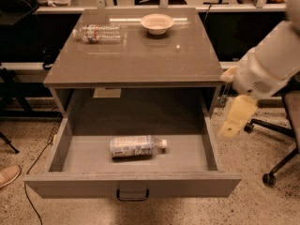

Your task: Pick blue plastic bottle from top drawer and place on counter

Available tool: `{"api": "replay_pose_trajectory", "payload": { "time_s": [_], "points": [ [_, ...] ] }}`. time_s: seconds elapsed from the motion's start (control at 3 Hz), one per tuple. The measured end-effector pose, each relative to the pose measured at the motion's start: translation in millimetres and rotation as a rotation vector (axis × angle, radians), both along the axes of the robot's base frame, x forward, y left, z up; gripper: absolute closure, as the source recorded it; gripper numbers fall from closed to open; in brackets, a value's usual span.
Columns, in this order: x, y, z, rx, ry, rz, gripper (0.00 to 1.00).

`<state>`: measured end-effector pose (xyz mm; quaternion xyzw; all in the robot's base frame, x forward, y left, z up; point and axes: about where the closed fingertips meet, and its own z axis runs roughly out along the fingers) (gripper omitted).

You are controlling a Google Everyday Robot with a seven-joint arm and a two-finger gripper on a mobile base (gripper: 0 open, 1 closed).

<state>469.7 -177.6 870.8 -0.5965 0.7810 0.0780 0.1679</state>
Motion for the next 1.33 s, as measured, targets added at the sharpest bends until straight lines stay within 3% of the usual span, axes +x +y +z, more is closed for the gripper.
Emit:
{"api": "replay_pose_trajectory", "payload": {
  "time_s": [0.33,0.67,1.0,1.33],
  "points": [
    [23.4,50.9,-61.2,0.183,0.036,0.019,0.0],
    [48.1,123.8,-108.2,0.32,0.017,0.058,0.0],
    [47.8,124.2,-108.5,0.32,0.019,0.059,0.0],
    [53.3,138.0,-124.6,0.314,0.027,0.091,0.0]
  ]
}}
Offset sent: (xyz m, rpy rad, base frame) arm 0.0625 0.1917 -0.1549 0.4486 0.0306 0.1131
